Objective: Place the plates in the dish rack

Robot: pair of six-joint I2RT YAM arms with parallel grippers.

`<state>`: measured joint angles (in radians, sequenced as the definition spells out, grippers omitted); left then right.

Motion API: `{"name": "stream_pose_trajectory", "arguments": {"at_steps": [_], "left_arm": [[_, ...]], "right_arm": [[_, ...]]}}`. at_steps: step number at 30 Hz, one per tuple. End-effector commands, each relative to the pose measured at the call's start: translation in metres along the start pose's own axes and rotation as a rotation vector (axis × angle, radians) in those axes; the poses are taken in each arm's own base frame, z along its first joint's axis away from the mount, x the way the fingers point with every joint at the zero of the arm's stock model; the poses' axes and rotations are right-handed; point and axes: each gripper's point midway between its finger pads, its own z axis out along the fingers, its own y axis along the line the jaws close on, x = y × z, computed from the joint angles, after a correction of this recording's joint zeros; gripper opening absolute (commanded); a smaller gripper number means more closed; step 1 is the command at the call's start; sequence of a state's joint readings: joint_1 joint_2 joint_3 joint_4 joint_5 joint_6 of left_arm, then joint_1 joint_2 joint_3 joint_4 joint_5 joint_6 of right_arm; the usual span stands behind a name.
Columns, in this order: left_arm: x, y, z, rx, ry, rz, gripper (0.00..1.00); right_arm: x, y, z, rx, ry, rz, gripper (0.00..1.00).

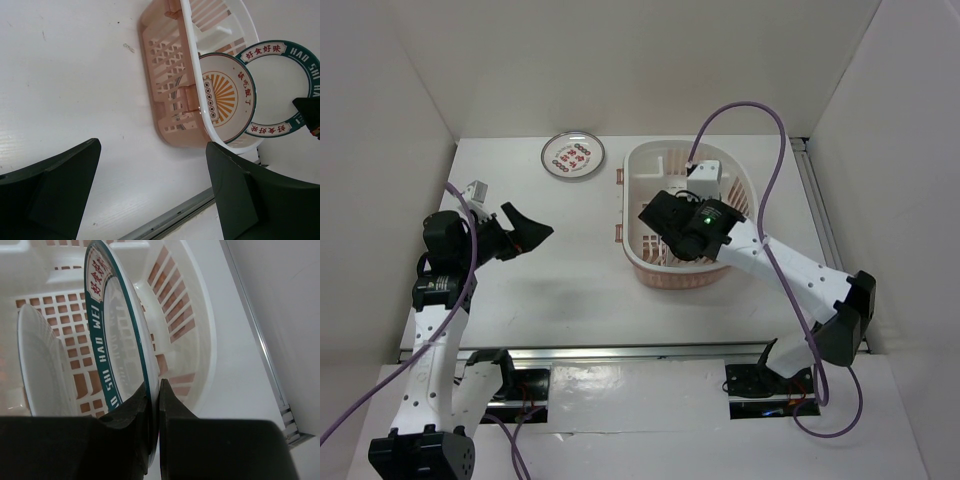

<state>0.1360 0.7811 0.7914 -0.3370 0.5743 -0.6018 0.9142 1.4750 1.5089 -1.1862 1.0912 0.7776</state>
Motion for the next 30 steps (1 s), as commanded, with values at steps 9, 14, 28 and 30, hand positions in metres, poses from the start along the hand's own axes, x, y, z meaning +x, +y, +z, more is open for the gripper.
{"name": "stream_pose_trajectory", "arguments": {"at_steps": [9,14,28,30], "left_arm": [[-0.010,-0.007,-0.005,0.024,-0.036,0.038,1.00],[-0.011,-0.005,-0.004,0.016,-0.041,0.038,1.00],[-0.011,-0.005,-0.004,0.016,-0.041,0.038,1.00],[-0.011,-0.005,-0.004,0.016,-0.041,0.038,1.00]], "right_arm": [[0.008,0.011,0.013,-0.007,-0.009,0.065,0.00],[0.013,0.014,0.015,-0.014,-0.002,0.056,0.00],[0.029,0.022,0.021,-0.021,0.018,0.038,0.00],[0.032,0.024,0.022,-0.024,0.028,0.030,0.00]]}}
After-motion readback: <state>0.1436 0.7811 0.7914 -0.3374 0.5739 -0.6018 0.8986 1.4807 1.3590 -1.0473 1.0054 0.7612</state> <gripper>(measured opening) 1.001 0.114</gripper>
